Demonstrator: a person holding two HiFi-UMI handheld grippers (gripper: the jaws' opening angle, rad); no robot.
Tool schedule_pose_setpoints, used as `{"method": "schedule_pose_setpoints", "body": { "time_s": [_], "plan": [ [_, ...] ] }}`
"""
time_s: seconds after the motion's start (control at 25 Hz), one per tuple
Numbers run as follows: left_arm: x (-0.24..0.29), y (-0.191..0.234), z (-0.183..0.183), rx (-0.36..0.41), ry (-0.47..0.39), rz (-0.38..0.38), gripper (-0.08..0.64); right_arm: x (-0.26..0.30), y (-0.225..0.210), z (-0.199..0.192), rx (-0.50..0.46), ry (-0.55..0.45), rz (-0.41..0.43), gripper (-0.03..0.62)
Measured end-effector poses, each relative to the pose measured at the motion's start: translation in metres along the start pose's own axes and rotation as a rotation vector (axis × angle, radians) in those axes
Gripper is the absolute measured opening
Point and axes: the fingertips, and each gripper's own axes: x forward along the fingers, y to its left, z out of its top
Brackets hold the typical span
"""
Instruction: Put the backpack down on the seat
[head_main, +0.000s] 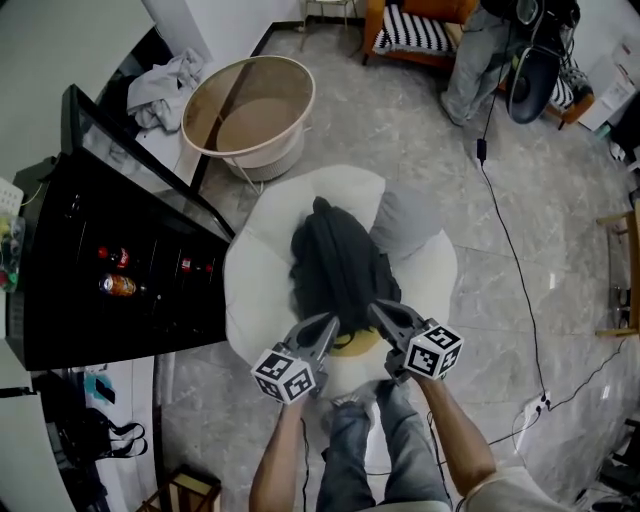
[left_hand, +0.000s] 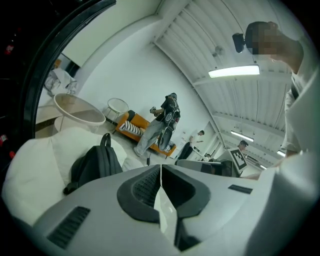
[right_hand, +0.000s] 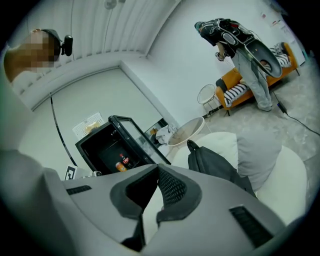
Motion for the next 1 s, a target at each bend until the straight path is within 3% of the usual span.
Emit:
{"method": "schedule_pose_setpoints", "body": {
  "time_s": [0.12,0.2,0.4,0.52,1.0],
  "plan": [
    [-0.006,-0.012,0.012,0.026,-0.002,0.002,0.032,-0.008,0.016,0.015,-0.034,-0.018,0.002,0.028],
    [-0.011,-0.022,0.022,0.075,-0.004,0.016,0.031,-0.014,0.025,0.024,-0.116,-0.009,-0.024,0.028],
    [-0.032,-0.056,0.046,0.318,0.024,0.112,0.031,-0.040,0.061,0.048,-0.403,0.039,-0.129,0.028],
    [-0.048,-0.086,0.057,0.394,0.014,0.131,0.031,-0.062,0.087,0.059,-0.495,0.050,-0.168,0.028],
    [-0.097,-0.176,0.111,0.415,-0.047,0.091,0.031,-0.133,0.182,0.092,-0.476,-0.036,-0.158,0.028]
  ]
}}
